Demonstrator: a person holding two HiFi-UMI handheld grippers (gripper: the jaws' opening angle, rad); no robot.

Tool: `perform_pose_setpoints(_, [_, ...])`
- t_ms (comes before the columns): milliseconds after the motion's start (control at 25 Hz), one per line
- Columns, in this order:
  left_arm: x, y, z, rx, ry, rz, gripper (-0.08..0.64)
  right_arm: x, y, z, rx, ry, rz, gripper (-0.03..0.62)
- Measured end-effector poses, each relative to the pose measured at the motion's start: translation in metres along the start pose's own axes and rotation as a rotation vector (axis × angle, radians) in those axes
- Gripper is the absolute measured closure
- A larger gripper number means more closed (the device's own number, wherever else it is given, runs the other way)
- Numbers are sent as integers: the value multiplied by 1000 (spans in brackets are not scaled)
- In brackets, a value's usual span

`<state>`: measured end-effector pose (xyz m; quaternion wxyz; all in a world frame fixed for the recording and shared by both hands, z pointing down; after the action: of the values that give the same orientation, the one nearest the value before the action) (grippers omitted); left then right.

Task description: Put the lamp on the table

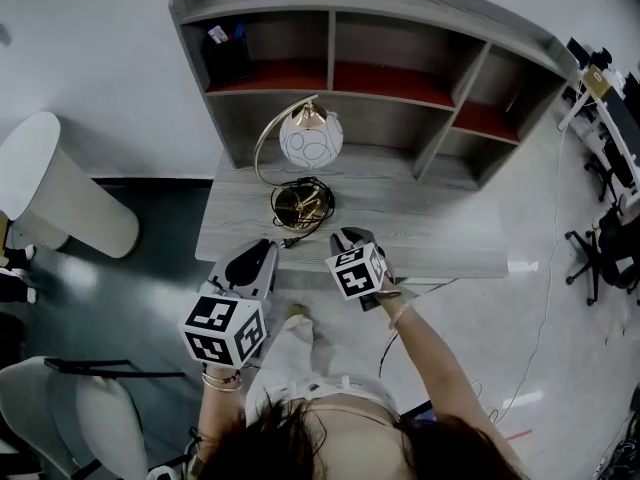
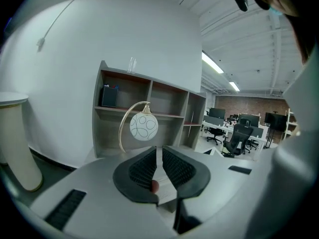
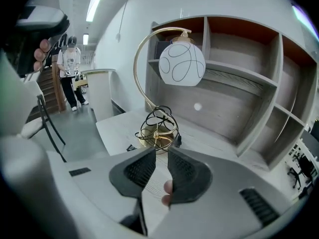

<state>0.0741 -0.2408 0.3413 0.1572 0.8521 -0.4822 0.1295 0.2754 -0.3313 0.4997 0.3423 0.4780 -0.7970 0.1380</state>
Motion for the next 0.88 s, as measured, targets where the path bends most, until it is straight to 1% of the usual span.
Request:
perform_pose_setpoints(160, [-11, -5, -5, -2, 3, 33, 520, -16, 8, -2, 27, -32, 21, 516])
perform_pose_setpoints(400, [-23, -7, -13, 5, 19, 74, 525, -43, 23, 0, 32, -93, 28, 534])
perform_pose_setpoints(640, [-35, -5, -19, 0, 15, 57, 526, -63, 39, -6, 62, -123, 17, 535])
perform_pose_setpoints(880, [-58, -1, -24, 6, 10, 34, 529, -86, 62, -11, 81, -162, -38, 554])
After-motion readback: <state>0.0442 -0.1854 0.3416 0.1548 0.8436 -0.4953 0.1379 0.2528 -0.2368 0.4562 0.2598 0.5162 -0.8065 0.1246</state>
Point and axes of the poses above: the fingertips, and each gripper's own axes: x forward along the fingers, y to its left, z out of its top, the point moved 10 cm from there along -x, backward along the fingers, and after that the axes turned 3 degrees about y, right-handed, at the moved point
